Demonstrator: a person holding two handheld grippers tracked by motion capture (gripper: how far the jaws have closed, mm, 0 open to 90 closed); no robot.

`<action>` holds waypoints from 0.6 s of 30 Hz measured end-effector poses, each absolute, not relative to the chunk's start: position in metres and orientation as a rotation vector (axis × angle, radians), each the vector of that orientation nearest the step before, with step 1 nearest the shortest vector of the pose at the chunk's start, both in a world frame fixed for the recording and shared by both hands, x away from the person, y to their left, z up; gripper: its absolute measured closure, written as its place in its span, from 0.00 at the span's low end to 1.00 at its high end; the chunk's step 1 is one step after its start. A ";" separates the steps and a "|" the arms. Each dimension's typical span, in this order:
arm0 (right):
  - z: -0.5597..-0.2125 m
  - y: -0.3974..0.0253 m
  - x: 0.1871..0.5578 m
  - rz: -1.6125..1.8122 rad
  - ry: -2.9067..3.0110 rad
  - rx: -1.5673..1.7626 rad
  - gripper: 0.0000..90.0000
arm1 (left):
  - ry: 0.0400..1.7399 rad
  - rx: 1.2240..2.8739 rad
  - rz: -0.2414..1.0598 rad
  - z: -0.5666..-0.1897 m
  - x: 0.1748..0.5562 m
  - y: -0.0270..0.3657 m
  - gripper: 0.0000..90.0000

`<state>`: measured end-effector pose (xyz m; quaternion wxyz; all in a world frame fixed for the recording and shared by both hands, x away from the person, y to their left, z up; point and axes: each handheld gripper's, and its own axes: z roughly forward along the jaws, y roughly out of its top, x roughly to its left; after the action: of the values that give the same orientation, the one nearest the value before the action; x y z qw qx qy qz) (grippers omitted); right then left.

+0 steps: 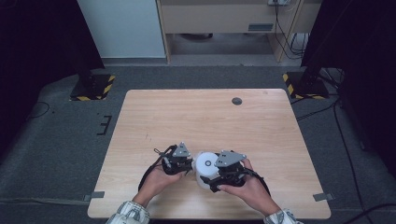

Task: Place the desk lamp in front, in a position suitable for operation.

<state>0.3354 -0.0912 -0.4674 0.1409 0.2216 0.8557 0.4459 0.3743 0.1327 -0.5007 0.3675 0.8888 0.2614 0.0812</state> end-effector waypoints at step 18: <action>-0.468 -0.088 0.341 1.264 2.431 0.705 0.09 | 0.600 2.189 0.218 -0.470 0.318 0.144 0.87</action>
<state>0.3413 -0.0880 -0.4681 0.1557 0.2462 0.8487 0.4414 0.3176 0.1437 -0.4705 0.4175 0.8723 0.2393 0.0869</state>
